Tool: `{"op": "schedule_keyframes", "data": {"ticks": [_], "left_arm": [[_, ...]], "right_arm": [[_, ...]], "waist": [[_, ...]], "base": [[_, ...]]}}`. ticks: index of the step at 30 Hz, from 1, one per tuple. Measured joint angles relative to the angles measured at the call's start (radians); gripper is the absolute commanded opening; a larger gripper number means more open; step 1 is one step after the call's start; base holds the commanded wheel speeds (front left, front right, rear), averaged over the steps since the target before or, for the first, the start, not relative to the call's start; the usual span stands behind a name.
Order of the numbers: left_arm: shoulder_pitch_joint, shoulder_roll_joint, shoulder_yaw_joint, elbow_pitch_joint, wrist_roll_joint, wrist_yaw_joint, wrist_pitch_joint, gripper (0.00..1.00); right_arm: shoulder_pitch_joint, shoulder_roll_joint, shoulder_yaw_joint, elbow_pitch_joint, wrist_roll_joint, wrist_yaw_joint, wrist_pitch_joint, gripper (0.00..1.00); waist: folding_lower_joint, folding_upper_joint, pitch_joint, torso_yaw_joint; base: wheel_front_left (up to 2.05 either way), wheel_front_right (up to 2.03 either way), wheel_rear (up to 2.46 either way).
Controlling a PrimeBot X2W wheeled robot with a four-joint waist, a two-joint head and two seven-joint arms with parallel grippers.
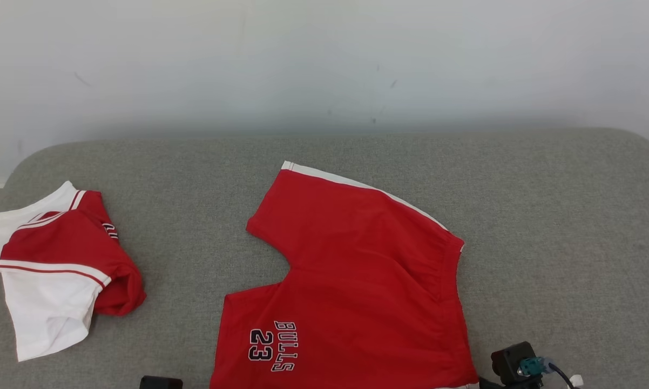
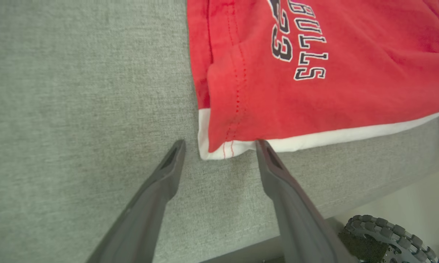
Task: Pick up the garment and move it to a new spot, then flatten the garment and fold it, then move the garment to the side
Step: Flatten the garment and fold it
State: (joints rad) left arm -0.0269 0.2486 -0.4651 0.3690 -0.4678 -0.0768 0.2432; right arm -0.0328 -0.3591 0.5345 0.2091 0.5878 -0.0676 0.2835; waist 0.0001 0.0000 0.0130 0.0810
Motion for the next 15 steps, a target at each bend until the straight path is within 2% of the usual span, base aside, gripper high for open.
{"op": "schedule_keyframes", "data": {"ticks": [1,2,3,4,5,15], "left_arm": [[-0.006,-0.002,-0.002,0.006,-0.001,-0.004,-0.001,1.0],[-0.01,-0.003,-0.005,0.013,-0.001,-0.004,-0.002,0.99],[-0.016,-0.003,-0.01,0.021,0.0,-0.009,-0.006,0.56],[-0.021,-0.004,-0.009,0.028,0.0,-0.012,-0.017,0.04],[-0.025,-0.005,-0.009,0.035,0.0,-0.012,-0.024,0.0],[-0.028,-0.003,-0.026,0.072,0.004,-0.022,-0.07,0.0]], "right_arm": [[-0.001,0.003,0.002,0.009,0.0,0.003,0.003,0.58],[-0.001,0.004,0.006,0.015,0.0,0.004,0.003,0.24],[-0.002,0.005,0.008,0.018,0.0,0.007,0.003,0.0],[-0.005,0.007,0.008,0.02,0.0,0.007,0.002,0.0],[-0.01,0.009,0.009,0.024,0.0,0.009,0.002,0.0],[-0.023,0.015,-0.001,0.048,0.001,0.025,-0.03,0.0]], "waist": [[0.0,0.0001,0.001,0.0],[0.0,0.0001,0.001,0.0],[0.0,0.0,0.002,0.0],[0.0,0.0,0.003,0.0],[0.0,0.0,0.003,-0.001],[0.0,0.0,-0.003,0.001]], "base": [[0.0,0.0,0.0],[0.0,0.0,0.0],[0.0,0.0,0.0],[0.0,0.0,0.0],[0.0,0.0,0.0],[0.0,0.0,0.0]]}}
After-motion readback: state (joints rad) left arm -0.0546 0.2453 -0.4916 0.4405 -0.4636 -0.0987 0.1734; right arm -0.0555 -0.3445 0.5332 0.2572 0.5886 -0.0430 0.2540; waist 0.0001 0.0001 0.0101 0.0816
